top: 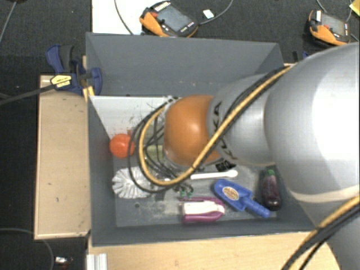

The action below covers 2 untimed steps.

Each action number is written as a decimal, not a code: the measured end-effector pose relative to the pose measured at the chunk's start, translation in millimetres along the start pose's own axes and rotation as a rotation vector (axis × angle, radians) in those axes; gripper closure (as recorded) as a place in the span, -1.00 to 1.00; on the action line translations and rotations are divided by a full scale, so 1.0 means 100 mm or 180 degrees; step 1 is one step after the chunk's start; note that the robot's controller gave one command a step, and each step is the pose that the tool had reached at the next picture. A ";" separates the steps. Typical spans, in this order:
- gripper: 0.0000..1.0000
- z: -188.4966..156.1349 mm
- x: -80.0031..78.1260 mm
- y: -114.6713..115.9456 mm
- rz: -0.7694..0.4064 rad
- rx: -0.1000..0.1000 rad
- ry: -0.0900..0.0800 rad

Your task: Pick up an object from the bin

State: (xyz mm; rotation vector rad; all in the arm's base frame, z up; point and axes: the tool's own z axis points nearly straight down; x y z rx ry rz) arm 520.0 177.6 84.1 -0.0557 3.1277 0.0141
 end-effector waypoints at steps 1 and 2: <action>1.00 -0.18 0.01 0.00 0.0007 0.0004 0.0015; 1.00 -0.47 0.02 0.00 0.0014 0.0008 0.0032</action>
Offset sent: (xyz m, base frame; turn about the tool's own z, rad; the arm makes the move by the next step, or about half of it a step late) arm -0.0016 -0.0006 0.0909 0.0019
